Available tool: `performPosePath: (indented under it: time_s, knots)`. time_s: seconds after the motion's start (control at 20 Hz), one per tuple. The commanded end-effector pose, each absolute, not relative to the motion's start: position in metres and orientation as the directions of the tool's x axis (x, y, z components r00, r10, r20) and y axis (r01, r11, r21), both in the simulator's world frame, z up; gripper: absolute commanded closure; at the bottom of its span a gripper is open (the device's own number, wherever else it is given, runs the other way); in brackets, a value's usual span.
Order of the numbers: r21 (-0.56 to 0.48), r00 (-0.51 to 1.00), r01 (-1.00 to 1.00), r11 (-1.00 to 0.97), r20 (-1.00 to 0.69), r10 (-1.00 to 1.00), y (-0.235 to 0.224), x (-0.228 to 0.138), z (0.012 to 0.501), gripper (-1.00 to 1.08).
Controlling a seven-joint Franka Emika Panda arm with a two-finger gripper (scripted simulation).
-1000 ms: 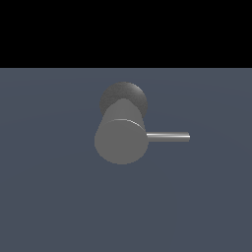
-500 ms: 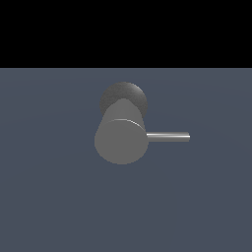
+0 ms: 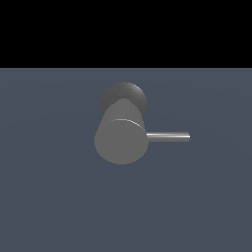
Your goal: Turn on the faucet by rotating a designated handle.
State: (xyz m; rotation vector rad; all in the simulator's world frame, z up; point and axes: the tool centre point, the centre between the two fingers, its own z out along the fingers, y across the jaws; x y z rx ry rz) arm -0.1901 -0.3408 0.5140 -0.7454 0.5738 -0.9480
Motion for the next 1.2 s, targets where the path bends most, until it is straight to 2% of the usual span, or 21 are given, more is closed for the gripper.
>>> performPosePath:
  time_s: [0.0,0.3,0.55,0.85,1.15]
  knots:
    - [-0.743,0.449,0.496,0.449,-0.223,-0.865,-0.354,-0.18,0.482,1.08]
    - [-0.65,0.392,0.448,0.615,-0.475,-0.788,-0.366,-0.155,0.396,1.08]
    - [-0.553,0.333,0.383,0.74,-0.664,-0.669,-0.355,-0.135,0.317,1.08]
    - [-0.413,0.241,0.278,0.868,-0.844,-0.479,-0.314,-0.115,0.221,1.08]
    - [-0.263,0.135,0.163,0.951,-0.949,-0.286,-0.253,-0.106,0.141,1.08]
